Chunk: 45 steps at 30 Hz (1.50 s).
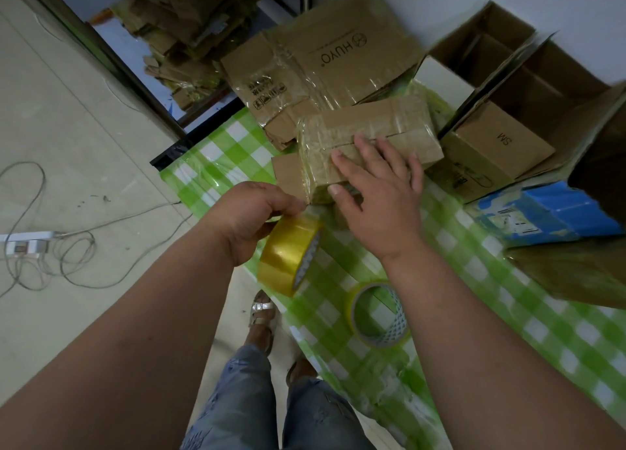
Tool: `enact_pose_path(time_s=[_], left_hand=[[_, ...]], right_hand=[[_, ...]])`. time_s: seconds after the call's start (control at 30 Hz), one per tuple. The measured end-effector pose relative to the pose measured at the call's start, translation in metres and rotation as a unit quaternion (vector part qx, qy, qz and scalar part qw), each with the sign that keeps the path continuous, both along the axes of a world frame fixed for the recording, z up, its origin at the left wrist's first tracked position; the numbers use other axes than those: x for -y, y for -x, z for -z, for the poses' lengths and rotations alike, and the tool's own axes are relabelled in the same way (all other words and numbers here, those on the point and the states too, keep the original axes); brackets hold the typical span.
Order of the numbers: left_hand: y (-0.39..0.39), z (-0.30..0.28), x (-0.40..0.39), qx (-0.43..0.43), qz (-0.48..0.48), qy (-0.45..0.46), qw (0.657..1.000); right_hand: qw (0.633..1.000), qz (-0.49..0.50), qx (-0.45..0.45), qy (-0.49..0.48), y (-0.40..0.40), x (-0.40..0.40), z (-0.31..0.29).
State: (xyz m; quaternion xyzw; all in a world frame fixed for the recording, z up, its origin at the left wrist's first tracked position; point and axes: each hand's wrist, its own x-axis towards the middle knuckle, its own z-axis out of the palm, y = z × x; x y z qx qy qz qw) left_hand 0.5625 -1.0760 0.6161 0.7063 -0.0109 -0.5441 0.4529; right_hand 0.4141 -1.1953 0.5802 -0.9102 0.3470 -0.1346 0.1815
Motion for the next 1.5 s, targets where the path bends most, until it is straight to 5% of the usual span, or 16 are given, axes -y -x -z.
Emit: enact_pose_path(time_s=[0.2, 0.67, 0.9, 1.27, 1.5], left_hand=[[0.004, 0.012, 0.004, 0.074, -0.010, -0.020, 0.997], [0.035, 0.016, -0.015, 0.167, -0.051, 0.091, 0.980], [0.047, 0.010, -0.013, 0.206, 0.027, 0.131, 0.969], [0.053, 0.013, -0.017, 0.194, 0.017, 0.141, 0.971], [0.039, 0.007, -0.013, 0.116, 0.034, 0.120, 0.985]], right_hand=[[0.998, 0.010, 0.028, 0.050, -0.002, -0.002, 0.006], [0.999, 0.029, 0.013, 0.040, -0.009, -0.006, 0.006], [0.998, 0.043, 0.007, 0.034, -0.014, -0.010, 0.005], [0.996, 0.077, 0.001, 0.051, -0.020, -0.013, 0.007], [0.994, 0.091, -0.012, 0.064, -0.029, -0.019, 0.004]])
